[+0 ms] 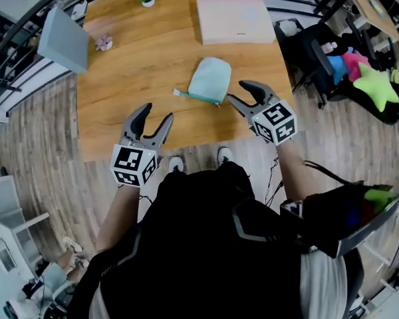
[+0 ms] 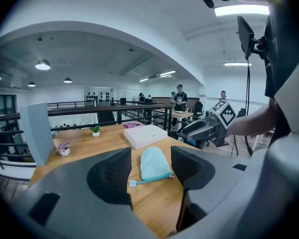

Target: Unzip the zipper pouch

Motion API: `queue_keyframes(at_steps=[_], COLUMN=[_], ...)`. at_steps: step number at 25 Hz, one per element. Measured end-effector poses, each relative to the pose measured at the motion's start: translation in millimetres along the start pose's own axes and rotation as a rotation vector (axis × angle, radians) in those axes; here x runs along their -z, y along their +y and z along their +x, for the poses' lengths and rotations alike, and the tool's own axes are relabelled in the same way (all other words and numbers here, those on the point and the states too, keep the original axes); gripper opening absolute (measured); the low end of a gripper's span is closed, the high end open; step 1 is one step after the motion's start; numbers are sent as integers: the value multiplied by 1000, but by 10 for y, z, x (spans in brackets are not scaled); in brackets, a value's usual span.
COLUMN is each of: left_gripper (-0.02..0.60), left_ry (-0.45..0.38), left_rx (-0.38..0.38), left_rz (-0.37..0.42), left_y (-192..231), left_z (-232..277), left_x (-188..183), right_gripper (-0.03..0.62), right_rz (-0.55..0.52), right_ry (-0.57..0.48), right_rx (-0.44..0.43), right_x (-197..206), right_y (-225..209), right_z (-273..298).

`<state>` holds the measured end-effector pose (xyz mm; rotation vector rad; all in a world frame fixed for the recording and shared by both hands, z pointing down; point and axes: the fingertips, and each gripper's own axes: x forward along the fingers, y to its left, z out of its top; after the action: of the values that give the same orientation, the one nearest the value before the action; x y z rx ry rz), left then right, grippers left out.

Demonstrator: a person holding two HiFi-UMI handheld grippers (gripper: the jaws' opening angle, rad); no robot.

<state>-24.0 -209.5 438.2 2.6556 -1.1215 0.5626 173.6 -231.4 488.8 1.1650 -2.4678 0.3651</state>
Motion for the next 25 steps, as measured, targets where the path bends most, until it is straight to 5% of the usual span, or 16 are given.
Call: queue_keyframes(at_steps=[6,12,25], left_gripper=[247,247,236], left_ry=[66,119,184], left_rx=[-102,-191,-311], left_rz=[-9,-108,-217], left_y=[-235,-256,-235], left_z=[87,170,138], left_x=[230,555,974], right_gripper=[195,180,141], right_rz=[-55,-107,-375], right_ry=[78,162,320], right_rx=[-143,-269,-485], right_x=[453,952,1697], right_y=[-134,-87,42], right_z=[357,723,1142])
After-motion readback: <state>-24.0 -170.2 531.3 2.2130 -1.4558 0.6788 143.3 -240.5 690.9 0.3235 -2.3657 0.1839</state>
